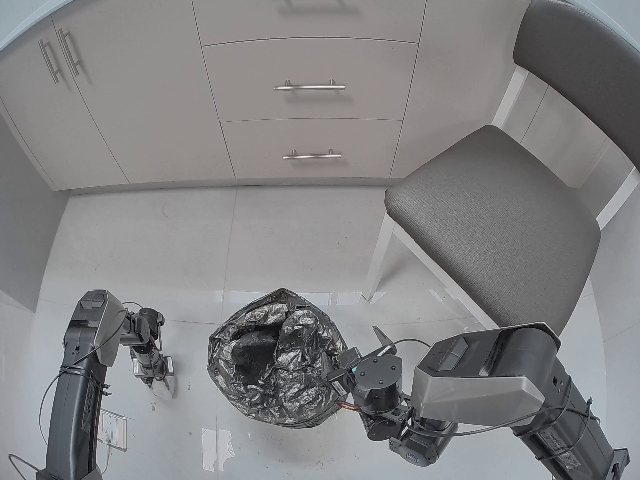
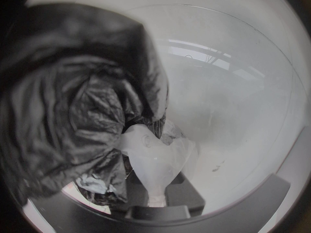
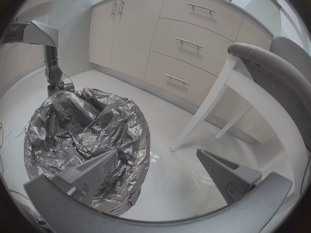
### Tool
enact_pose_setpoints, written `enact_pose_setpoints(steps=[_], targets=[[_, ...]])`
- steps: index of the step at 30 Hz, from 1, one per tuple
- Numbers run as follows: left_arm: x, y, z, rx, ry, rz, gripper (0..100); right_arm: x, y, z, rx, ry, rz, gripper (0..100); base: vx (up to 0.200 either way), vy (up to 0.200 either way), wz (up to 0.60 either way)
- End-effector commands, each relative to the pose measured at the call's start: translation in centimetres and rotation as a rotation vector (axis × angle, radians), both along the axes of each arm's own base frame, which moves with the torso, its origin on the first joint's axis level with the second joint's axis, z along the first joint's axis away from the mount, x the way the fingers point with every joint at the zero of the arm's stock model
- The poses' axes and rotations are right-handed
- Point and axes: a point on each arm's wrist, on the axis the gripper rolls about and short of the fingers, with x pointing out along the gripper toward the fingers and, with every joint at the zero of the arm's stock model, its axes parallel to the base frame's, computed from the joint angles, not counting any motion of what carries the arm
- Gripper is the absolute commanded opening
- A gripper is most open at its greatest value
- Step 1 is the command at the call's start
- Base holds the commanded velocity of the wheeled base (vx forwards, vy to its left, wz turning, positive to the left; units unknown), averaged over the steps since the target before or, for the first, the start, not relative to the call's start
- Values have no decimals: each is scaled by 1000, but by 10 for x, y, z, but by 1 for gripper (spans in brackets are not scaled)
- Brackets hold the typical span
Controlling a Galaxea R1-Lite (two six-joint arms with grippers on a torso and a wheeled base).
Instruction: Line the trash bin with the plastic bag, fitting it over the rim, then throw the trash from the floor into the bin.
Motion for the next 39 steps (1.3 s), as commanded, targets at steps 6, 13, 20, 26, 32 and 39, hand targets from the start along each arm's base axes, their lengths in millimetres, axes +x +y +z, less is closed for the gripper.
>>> enact_pose_setpoints(steps=[6,13,20,26,32,39], targets=[[2,-51,175,-360,53,158,0,0,0,21,39,-38,2,100,0,0,0],[-24,-106,276,-545,86,86,0,-5,-8,48,64,-57,0,100,0,0,0],[-42,-161,300,-537,129,-30,0,-19,-16,73,93,-64,12,100,0,0,0],[-58,-195,316,-528,159,-110,0,-31,-26,96,136,-73,15,100,0,0,0],[-74,-219,320,-509,239,-140,0,-41,-37,105,157,-60,15,100,0,0,0],[-87,-250,315,-490,288,-214,0,-40,-43,111,163,-66,-2,100,0,0,0]])
